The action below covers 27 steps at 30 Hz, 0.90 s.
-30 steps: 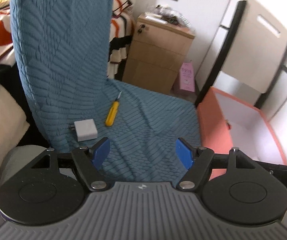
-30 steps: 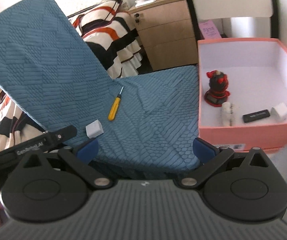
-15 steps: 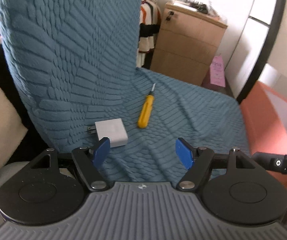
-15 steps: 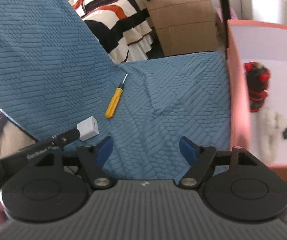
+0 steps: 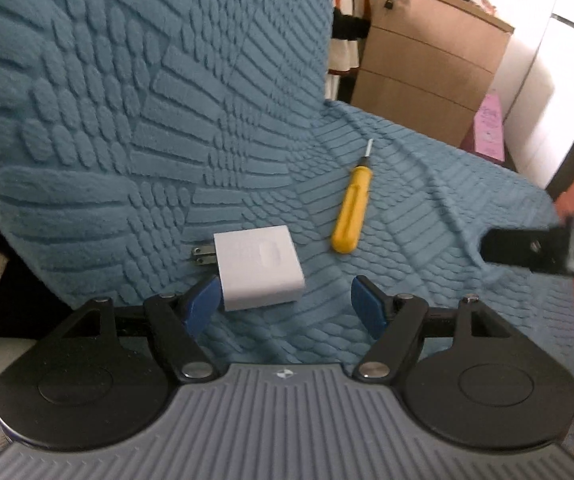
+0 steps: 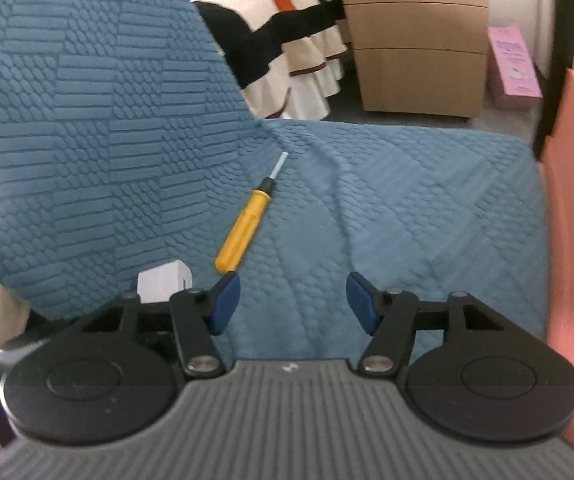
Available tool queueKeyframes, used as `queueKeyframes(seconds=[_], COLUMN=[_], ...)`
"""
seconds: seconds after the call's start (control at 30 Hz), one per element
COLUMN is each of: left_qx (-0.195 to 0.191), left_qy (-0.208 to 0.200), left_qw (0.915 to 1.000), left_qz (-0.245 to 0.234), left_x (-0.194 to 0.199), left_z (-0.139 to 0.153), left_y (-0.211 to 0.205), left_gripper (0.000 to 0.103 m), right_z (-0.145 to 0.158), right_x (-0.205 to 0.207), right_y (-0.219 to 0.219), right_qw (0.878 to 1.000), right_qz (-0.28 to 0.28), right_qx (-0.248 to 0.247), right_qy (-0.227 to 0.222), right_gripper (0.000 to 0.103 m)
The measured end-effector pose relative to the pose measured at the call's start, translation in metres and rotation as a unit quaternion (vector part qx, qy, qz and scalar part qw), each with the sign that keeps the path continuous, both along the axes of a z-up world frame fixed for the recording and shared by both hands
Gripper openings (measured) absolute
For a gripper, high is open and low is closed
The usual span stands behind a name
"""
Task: Organize rigid objects
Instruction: 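Move the left gripper to the white charger plug while the right gripper reaches the yellow screwdriver, then close the left gripper on the white charger plug while the right gripper grasps the yellow screwdriver handle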
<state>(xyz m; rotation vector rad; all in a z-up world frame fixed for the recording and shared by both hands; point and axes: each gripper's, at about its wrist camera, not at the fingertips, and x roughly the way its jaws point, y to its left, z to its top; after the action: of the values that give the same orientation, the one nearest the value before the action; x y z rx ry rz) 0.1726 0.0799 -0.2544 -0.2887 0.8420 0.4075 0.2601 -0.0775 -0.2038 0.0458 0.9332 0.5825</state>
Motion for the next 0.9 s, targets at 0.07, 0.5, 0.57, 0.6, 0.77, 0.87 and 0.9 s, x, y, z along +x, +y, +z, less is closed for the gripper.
queueKeyframes(seconds=[0.07,0.5,0.57,0.6,0.77,0.87,0.9], left_qx=[-0.003,0.005,0.002,0.0,-0.018,-0.029,-0.033], left_qy=[0.005,-0.001,-0.001,-0.003,-0.009,-0.011,-0.012], left_qw=[1.0,0.9997,0.9996,0.9994,0.9983,0.9978,0.9976], left_qz=[0.003,0.023,0.028,0.033,0.054,0.058,0.059], left_x=[0.004,0.013,0.015,0.015,0.02,0.021,0.021], left_z=[-0.006,-0.023,-0.026,-0.027,-0.031,-0.033,-0.033], left_y=[0.0,-0.004,-0.004,-0.002,0.003,0.009,0.011], left_gripper=[0.077,0.075,0.073,0.07,0.066,0.061,0.061], right_z=[-0.003,-0.044,-0.049,-0.051,-0.054,-0.053,-0.053], right_x=[0.007,0.05,0.057,0.06,0.068,0.069,0.071], right_y=[0.012,0.082,0.09,0.092,0.104,0.11,0.112], right_qw=[1.0,0.996,0.995,0.994,0.993,0.992,0.992], right_qz=[0.013,0.049,0.05,0.051,0.054,0.054,0.055], right_qx=[0.001,-0.022,-0.031,-0.034,-0.053,-0.063,-0.065], right_qy=[0.005,0.07,0.082,0.088,0.095,0.094,0.094], right_gripper=[0.062,0.053,0.051,0.051,0.05,0.05,0.05])
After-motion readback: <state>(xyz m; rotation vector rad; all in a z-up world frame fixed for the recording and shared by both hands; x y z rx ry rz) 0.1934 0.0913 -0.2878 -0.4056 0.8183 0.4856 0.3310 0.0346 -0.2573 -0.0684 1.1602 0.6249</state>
